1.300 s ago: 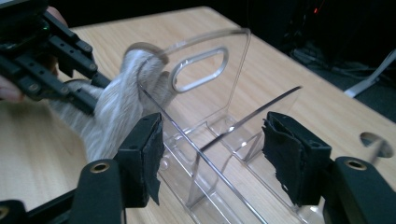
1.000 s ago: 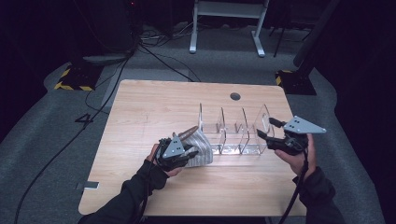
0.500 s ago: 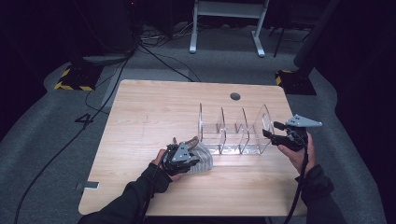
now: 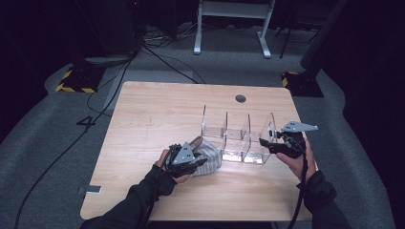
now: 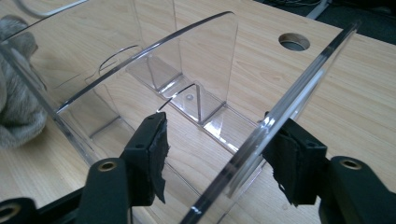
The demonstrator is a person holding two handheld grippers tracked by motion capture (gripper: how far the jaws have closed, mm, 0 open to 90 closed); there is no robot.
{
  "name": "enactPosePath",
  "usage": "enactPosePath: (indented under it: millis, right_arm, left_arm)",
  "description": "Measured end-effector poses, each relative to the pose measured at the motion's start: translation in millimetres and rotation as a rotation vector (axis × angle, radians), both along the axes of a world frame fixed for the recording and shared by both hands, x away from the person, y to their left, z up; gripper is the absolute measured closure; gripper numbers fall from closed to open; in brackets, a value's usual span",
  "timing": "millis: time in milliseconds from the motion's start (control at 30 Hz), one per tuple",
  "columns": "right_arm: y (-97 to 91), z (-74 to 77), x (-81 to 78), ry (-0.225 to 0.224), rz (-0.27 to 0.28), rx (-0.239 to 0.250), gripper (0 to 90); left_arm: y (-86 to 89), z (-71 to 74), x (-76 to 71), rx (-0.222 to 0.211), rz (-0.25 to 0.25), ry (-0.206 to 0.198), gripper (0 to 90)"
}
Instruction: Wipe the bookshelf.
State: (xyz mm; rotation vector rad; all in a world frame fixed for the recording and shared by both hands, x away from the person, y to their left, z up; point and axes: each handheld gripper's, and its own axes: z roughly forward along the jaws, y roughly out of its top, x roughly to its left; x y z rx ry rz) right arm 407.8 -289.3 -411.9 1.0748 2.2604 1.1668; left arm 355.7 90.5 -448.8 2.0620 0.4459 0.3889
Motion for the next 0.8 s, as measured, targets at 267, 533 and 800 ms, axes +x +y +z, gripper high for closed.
enactPosePath:
  millis: [267, 533, 800]
  right_arm:
    - [21.1, 2.0, -6.4, 0.015, 0.027, -0.036, 39.2]
    - [33.7, 1.5, -8.8, 0.015, 0.019, -0.039, 39.2]
    - [33.8, 1.2, -9.1, 0.007, 0.004, -0.031, 45.4]
  left_arm:
    - [-27.0, 26.3, -3.6, -0.083, -0.056, -0.067, 73.4]
    - [-82.1, 13.3, -5.6, -0.028, -0.149, -0.071, 73.3]
    - [-112.5, -4.5, -0.1, 0.021, -0.123, -0.078, 73.6]
